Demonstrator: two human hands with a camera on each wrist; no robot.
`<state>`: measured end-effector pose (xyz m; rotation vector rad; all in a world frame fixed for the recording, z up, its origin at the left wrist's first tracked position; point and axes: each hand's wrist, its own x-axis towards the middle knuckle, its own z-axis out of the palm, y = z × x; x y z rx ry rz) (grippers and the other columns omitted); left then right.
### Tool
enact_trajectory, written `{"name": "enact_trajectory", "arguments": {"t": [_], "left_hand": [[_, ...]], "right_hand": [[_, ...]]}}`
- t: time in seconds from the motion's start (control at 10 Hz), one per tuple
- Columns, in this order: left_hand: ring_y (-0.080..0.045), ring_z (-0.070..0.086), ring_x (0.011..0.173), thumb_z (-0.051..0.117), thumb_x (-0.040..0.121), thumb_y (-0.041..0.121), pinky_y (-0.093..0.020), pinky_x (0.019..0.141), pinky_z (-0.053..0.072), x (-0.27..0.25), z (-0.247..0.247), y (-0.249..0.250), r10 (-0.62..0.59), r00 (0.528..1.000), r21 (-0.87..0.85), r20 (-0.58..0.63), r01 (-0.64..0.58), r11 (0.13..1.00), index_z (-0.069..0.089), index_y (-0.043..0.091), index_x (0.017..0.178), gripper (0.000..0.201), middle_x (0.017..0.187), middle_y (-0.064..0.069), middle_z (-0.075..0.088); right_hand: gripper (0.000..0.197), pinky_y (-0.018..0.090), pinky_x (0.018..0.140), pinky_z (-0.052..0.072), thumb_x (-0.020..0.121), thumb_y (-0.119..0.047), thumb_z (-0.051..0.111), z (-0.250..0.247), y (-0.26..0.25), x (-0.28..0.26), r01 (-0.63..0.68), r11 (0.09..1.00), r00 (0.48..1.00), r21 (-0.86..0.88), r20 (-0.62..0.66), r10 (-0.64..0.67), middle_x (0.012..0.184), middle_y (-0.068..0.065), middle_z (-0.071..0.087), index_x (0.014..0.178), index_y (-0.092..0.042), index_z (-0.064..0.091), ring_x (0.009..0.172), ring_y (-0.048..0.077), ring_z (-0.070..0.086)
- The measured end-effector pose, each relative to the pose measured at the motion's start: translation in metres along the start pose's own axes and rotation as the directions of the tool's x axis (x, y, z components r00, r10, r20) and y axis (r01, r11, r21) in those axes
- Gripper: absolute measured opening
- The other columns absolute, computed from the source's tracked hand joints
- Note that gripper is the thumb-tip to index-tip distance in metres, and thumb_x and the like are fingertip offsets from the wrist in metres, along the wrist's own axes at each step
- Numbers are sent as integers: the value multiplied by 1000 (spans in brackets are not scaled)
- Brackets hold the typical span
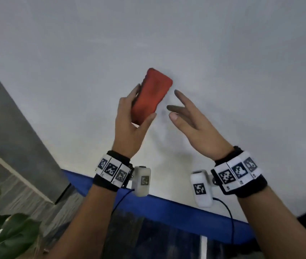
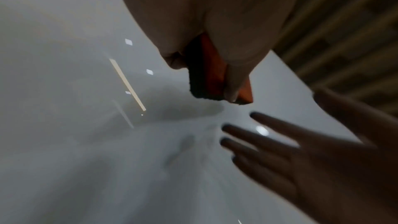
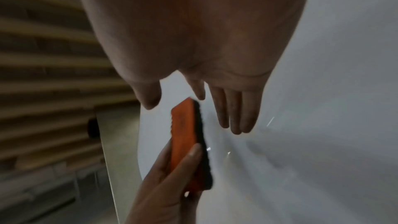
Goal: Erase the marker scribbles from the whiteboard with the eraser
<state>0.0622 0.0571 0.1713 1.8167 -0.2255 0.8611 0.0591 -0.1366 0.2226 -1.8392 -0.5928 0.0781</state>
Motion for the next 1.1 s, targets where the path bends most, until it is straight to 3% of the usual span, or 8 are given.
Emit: {"name": "enact_trajectory", "arguments": {"t": [0.2,0.3,0.5,0.6,0.8,0.9,1.0,1.1], "left_hand": [[-17,56,113,59,95,-6,-33,93,54,-51,163,97,268,935,-123,231,-245,962,38,8,153,63,123,0,46],[-20,53,122,58,90,-5,-44,101,50,-84,227,131,295,868,-210,400,-226,951,35,9,154,70,132,-2,49],[-11,48,123,68,94,24,-35,111,39,-144,312,142,224,708,-180,669,-138,974,22,25,160,80,136,6,50],[-8,48,117,69,94,24,-31,109,38,-167,328,106,118,670,-84,733,-84,993,25,28,159,79,130,8,51],[-18,54,108,74,89,15,-38,103,45,-208,315,12,-122,603,153,788,0,988,38,18,152,73,115,4,54],[-18,55,106,73,91,16,-33,99,46,-219,289,-28,-290,545,316,786,49,948,40,19,152,69,113,3,55],[-21,57,102,73,90,14,-35,96,48,-232,254,-73,-434,508,448,744,101,888,45,17,149,65,111,0,58],[-22,58,97,74,88,11,-35,92,49,-250,211,-114,-558,476,581,680,114,806,50,17,144,61,107,-3,59]], "right_hand": [[63,40,106,51,100,-44,55,-106,5,-89,61,966,925,250,-379,40,132,5,62,154,-46,21,127,16,60],[66,46,97,58,103,-25,58,-155,31,-133,29,959,778,281,-609,155,126,7,62,157,-37,23,120,22,64],[50,29,76,59,100,-24,62,-259,85,-228,-204,979,506,7,-855,111,115,4,66,147,-28,46,95,14,69],[43,45,82,60,95,-36,62,-304,116,-272,-492,866,396,-92,-909,129,111,4,69,138,-30,55,93,25,69],[35,33,81,45,104,-29,47,-349,171,-318,-776,630,386,42,-758,526,119,14,67,135,-19,61,95,29,60],[39,35,85,43,104,-28,44,-352,183,-326,-831,556,394,7,-698,598,132,16,58,141,-22,56,103,30,56],[43,43,109,41,105,-27,43,-352,183,-331,-884,452,420,-119,-628,655,143,14,54,145,-16,53,127,36,53],[43,42,102,48,96,-32,56,-346,189,-334,-914,364,367,-177,-744,559,128,15,64,134,-12,59,117,36,59]]}}
